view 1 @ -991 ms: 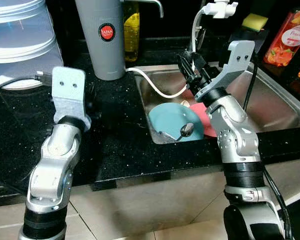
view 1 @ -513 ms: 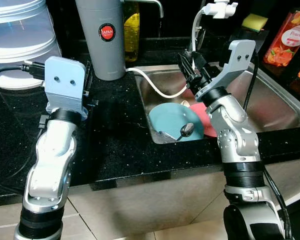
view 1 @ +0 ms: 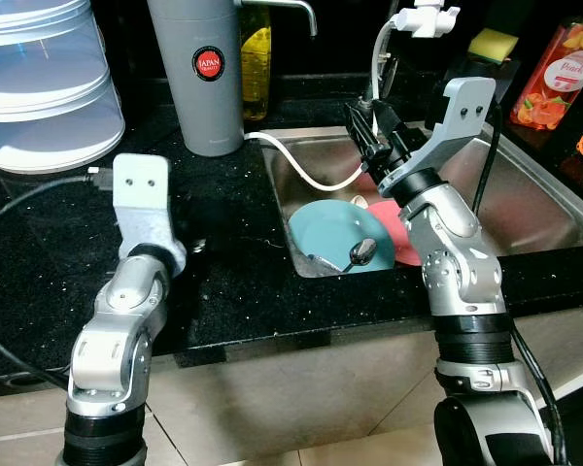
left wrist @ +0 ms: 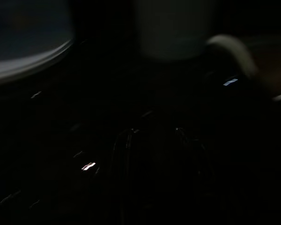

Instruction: Kitchen organization

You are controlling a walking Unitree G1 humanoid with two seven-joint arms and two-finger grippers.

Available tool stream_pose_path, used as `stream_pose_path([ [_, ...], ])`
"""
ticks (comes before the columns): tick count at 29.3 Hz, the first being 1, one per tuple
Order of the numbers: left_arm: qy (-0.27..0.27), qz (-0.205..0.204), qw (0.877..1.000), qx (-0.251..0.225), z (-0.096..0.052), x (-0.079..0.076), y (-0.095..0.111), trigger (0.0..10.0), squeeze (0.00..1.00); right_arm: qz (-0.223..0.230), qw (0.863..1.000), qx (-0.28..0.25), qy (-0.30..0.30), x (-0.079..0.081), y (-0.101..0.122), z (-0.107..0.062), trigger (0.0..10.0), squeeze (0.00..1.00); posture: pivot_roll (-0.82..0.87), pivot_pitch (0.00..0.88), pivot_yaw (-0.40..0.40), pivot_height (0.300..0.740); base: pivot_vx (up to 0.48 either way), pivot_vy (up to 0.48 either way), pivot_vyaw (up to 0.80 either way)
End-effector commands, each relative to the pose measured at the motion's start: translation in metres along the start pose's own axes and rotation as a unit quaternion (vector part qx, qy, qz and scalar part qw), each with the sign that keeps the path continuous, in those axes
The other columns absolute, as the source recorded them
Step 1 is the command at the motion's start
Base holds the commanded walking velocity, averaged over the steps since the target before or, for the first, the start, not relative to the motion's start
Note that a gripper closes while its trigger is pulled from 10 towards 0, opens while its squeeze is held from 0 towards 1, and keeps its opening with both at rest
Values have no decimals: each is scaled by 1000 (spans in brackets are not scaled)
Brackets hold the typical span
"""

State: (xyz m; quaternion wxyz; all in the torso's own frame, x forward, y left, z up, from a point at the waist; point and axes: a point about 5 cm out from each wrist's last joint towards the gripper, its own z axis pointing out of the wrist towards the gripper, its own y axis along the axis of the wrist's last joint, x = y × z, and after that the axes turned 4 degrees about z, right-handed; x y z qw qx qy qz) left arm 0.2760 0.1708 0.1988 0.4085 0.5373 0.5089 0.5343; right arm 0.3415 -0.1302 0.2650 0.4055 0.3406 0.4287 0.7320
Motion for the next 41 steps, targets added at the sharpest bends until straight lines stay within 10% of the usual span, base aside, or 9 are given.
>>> stream_pose_path([
  [1,23,6,999,45,2,8,-10,10000,0,2,1000,2,-7,-4,-2,-1,10000,0,167,0,-41,740,0,0,0],
  [9,-29,-34,994,104,3,4,-19,10000,0,2,1000,1,-6,-3,-2,-1,10000,0,169,0,-41,740,0,0,0],
  [16,20,52,998,10,5,11,5,10000,35,2,1000,0,-8,-4,-1,-1,10000,0,163,0,-39,740,0,0,0],
  [19,6,55,998,3,5,4,9,10000,212,1,1000,0,-8,-3,-1,-1,10000,0,161,0,-39,740,0,0,0],
  [20,5,54,999,4,5,3,10,10000,1000,1,1000,0,-8,-3,-1,-1,10000,0,161,0,-39,740,0,0,0],
  [31,-40,6,998,38,9,-17,-3,10000,1000,2,1000,0,-8,-3,-1,-1,10000,0,160,0,-40,740,0,0,0],
  [32,-43,-4,998,49,10,-19,-7,10000,0,2,1000,0,-9,-3,-1,-1,10000,0,155,0,-39,740,0,0,0],
  [40,-42,-35,988,142,13,-24,-34,10000,0,1,1000,0,-10,-3,-1,-1,10000,0,153,0,-38,740,0,0,0],
  [41,-37,-28,987,152,11,-21,-37,6118,0,1,1000,0,-11,-4,-1,-2,10000,0,151,0,-33,740,0,0,0],
])
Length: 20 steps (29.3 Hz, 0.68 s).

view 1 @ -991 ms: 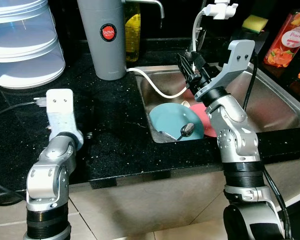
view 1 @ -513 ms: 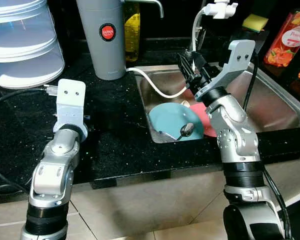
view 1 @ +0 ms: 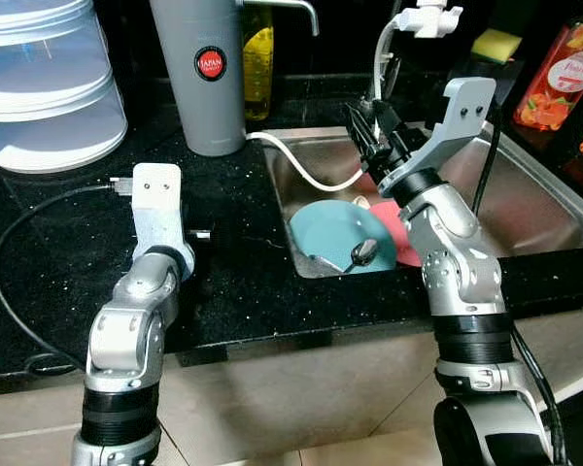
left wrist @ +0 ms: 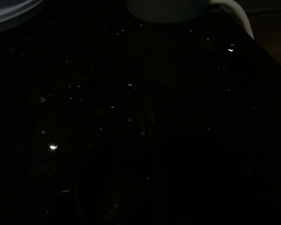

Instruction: Kitchen organization

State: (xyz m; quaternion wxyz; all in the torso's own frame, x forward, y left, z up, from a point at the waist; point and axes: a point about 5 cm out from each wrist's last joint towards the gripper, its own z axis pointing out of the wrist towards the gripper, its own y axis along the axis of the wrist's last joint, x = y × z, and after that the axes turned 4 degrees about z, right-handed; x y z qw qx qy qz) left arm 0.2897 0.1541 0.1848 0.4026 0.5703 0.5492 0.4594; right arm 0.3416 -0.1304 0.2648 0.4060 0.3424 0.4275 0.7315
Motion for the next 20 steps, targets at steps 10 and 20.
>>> stream_pose_path([
  [10,19,-58,990,124,-9,13,-41,0,0,0,1000,1,-9,-4,-1,-3,10000,0,161,0,-34,740,0,0,0],
  [20,34,-118,986,116,-7,21,-26,0,0,0,1000,3,0,-1,-2,0,10000,0,166,0,-41,740,0,0,0],
])
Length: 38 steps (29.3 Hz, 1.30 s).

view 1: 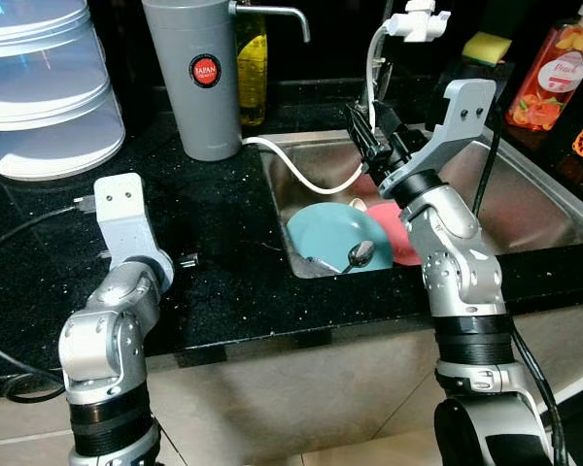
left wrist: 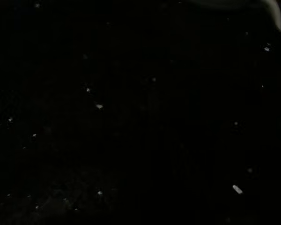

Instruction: Kitchen organization

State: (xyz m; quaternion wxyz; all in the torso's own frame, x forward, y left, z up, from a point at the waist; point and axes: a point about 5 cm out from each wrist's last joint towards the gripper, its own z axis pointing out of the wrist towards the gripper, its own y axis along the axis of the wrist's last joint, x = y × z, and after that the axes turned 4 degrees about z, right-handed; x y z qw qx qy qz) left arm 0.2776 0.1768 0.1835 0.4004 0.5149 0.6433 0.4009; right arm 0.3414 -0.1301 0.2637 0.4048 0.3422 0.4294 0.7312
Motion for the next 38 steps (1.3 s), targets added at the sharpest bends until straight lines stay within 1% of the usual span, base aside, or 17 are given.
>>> stream_pose_path([
  [1,9,-10,998,62,5,2,-20,0,0,0,1000,1,-2,-2,-1,0,10000,0,166,0,-41,740,0,0,0],
  [3,11,-10,998,55,6,4,-15,0,0,-1,1000,1,-1,-1,0,0,10000,0,166,0,-41,740,0,0,0],
  [4,15,3,999,43,7,5,-10,1490,0,-1,1000,2,-1,-2,0,0,10000,0,160,0,-42,740,0,0,0],
  [5,15,3,999,43,7,5,-10,1490,0,-1,1000,2,-1,-2,0,0,10000,0,160,0,-42,740,0,0,0],
  [6,21,35,999,-6,7,5,5,10000,0,-2,1000,1,-1,-2,0,1,10000,0,158,0,-41,740,0,0,0],
  [8,24,74,991,-106,2,2,33,10000,0,-2,1000,-1,-2,-3,1,1,10000,0,156,0,-40,740,0,0,0],
  [10,-3,79,976,-202,-8,-5,64,10000,0,0,1000,-5,0,-2,2,1,10000,0,158,0,-44,740,0,0,0],
  [14,-50,70,958,-275,-20,-13,87,10000,0,3,1000,-8,10,2,3,2,10000,0,157,0,-45,740,0,0,0],
  [16,-110,82,938,-317,-30,-21,101,10000,0,66,996,-2,61,16,3,1,10000,0,156,0,-51,740,0,0,0],
  [17,-141,110,924,-337,-35,-26,106,10000,0,108,989,1,102,27,4,-1,10000,0,154,0,-51,740,0,0,0],
  [22,-208,275,864,-366,-41,-40,105,10000,0,248,944,-5,220,64,12,-10,10000,0,147,0,-49,740,0,0,0],
  [26,-224,378,814,-379,-39,-49,102,10000,0,309,916,-7,254,77,14,-12,10000,0,146,0,-50,740,0,0,0],
  [27,-224,378,814,-379,-39,-49,102,10000,0,309,916,-7,254,77,14,-12,10000,0,146,0,-50,740,0,0,0],
  [29,-242,419,792,-372,-37,-56,97,10000,0,342,907,-3,246,80,13,-11,10000,0,146,0,-49,740,0,0,0],
  [30,-242,419,792,-372,-37,-56,97,10000,0,342,907,-3,246,80,13,-11,10000,0,146,0,-49,740,0,0,0],
  [33,-262,436,775,-374,-37,-61,92,10000,0,367,898,1,244,81,13,-12,10000,0,138,0,-45,740,0,0,0],
  [38,-293,429,755,-400,-43,-78,89,10000,0,363,905,23,220,79,5,-10,10000,0,135,0,-44,740,0,0,0],
])
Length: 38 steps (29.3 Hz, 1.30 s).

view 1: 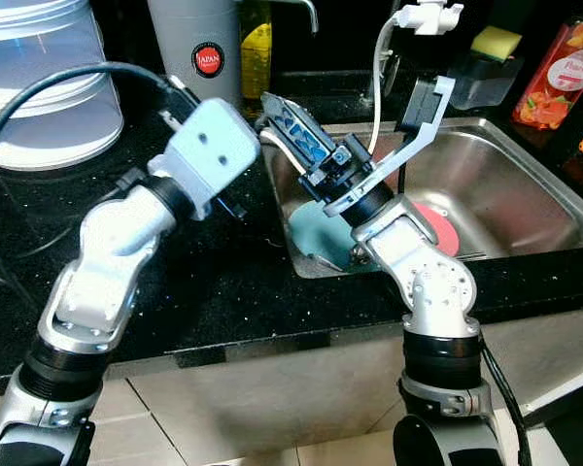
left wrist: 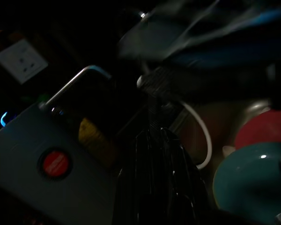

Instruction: Kitchen organization

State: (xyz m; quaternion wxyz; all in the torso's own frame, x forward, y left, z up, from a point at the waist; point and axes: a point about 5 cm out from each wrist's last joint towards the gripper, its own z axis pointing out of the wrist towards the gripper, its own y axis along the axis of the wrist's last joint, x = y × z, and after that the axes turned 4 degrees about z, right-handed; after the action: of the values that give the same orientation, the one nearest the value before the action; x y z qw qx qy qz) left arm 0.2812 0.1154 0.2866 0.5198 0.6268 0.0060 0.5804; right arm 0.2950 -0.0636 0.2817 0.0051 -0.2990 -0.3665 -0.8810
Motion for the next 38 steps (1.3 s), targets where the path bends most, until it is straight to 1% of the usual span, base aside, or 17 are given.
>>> stream_pose_path([
  [1,3,15,1000,-21,5,-2,7,10000,0,3,1000,3,-30,-8,-2,-4,10000,0,135,0,-46,740,0,0,0],
  [6,30,30,999,-27,5,3,7,10000,0,9,998,-7,-60,-18,4,-9,10000,0,139,0,-47,740,0,0,0],
  [9,57,41,997,-17,5,9,4,10000,0,7,998,-10,-62,-19,7,-11,10000,0,144,0,-49,740,0,0,0],
  [10,57,41,997,-17,5,9,4,10000,0,7,998,-10,-62,-19,7,-11,10000,0,144,0,-49,740,0,0,0],
  [12,70,57,996,-14,4,12,2,10000,0,7,998,-12,-58,-18,8,-12,10000,0,145,0,-49,740,0,0,0],
  [14,72,57,996,-16,4,13,2,10000,0,7,998,-13,-58,-18,9,-12,10000,0,144,0,-50,740,0,0,0],
  [17,60,45,997,-27,6,9,6,10000,0,8,998,-11,-59,-18,8,-12,10000,0,145,0,-49,740,0,0,0],
  [21,19,27,999,-28,6,-7,4,10000,0,14,999,-6,-51,-15,4,-9,10000,0,144,0,-46,740,0,0,0],
  [30,0,14,1000,-27,8,-16,1,10000,0,17,999,-2,-44,-12,1,-7,10000,0,143,0,-46,740,0,0,0],
  [31,-5,13,999,-29,8,-17,1,10000,0,17,999,-2,-43,-12,1,-6,8627,0,143,0,-46,740,0,0,0],
  [32,-8,13,999,-30,8,-18,1,10000,0,16,999,-2,-43,-12,1,-6,8627,0,143,0,-46,740,0,0,0],
  [33,-7,12,999,-32,8,-18,2,10000,0,16,999,-2,-44,-12,1,-6,7608,0,143,0,-47,740,0,0,0],
  [34,-7,10,999,-33,8,-18,2,10000,0,16,999,-1,-44,-12,1,-7,7608,0,143,0,-46,740,0,0,0],
  [35,-10,5,999,-34,8,-19,3,10000,0,16,999,-1,-45,-12,1,-7,6275,0,143,0,-46,740,0,0,0],
  [36,-15,0,999,-36,9,-21,4,10000,0,15,999,-1,-47,-13,0,-7,6275,0,143,0,-46,740,0,0,0],
  [37,-12,1,999,-33,8,-20,3,10000,0,15,999,-2,-46,-12,0,-6,0,0,143,0,-46,740,0,0,0],
  [38,-11,2,999,-31,8,-20,2,10000,0,16,999,-3,-46,-12,0,-6,0,0,143,0,-46,740,0,0,0],
])
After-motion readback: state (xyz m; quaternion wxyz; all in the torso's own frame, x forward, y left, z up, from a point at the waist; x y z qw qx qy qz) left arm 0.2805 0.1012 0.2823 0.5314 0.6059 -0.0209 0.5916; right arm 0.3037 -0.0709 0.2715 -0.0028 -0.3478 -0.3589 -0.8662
